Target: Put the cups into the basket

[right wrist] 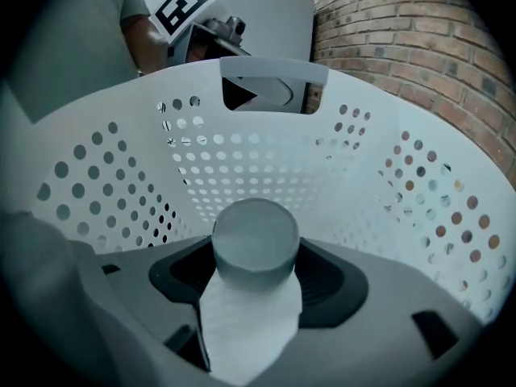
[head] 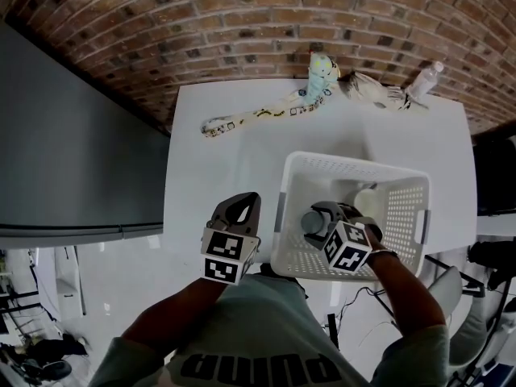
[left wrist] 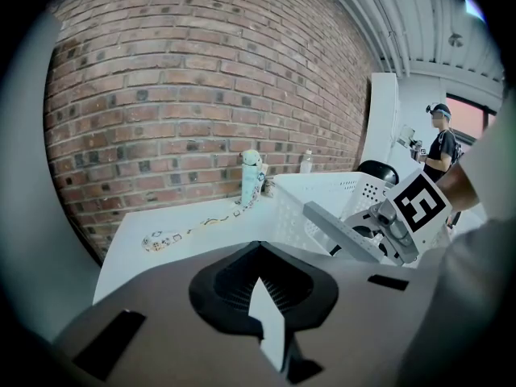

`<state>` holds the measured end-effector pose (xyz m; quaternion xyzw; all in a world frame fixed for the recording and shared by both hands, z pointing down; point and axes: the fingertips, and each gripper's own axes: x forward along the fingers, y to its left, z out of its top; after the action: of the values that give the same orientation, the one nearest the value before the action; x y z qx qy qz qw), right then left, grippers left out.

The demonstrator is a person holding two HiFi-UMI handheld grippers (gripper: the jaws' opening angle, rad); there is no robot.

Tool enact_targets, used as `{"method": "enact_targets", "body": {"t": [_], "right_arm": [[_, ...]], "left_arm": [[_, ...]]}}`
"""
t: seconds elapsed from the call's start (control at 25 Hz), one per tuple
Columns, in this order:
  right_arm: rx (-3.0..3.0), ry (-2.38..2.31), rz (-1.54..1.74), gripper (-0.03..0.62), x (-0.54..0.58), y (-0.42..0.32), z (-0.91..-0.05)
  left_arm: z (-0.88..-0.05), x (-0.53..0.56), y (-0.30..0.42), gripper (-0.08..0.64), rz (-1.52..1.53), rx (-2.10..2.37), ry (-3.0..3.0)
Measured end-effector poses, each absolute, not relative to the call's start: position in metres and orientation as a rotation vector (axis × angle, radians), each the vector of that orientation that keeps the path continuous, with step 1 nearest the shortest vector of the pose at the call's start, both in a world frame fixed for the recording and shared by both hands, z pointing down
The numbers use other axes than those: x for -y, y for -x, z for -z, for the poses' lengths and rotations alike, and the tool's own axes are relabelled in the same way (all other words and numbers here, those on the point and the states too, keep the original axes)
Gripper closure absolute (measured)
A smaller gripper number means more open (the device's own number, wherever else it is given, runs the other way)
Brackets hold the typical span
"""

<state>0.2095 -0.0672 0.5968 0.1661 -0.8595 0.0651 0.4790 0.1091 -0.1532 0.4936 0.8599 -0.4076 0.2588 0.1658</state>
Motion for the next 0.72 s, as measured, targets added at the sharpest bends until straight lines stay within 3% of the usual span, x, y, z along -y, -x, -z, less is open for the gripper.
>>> {"method": "enact_targets", "body": {"t": [0.44,0.72], "right_arm": [[2.056,-0.389,-0.185,0.278,0.061,-0.216,-0.592],[2.128,-0.549,-0.175,0.278,0.076,-0.216,-0.543]], "left_arm": [[-0.485,0.152,-0.11,0.557,-0.718,1.149,-2.48],[-0.474,0.15,-0.108,0.557,-0.684,1.159,-2.493]]}}
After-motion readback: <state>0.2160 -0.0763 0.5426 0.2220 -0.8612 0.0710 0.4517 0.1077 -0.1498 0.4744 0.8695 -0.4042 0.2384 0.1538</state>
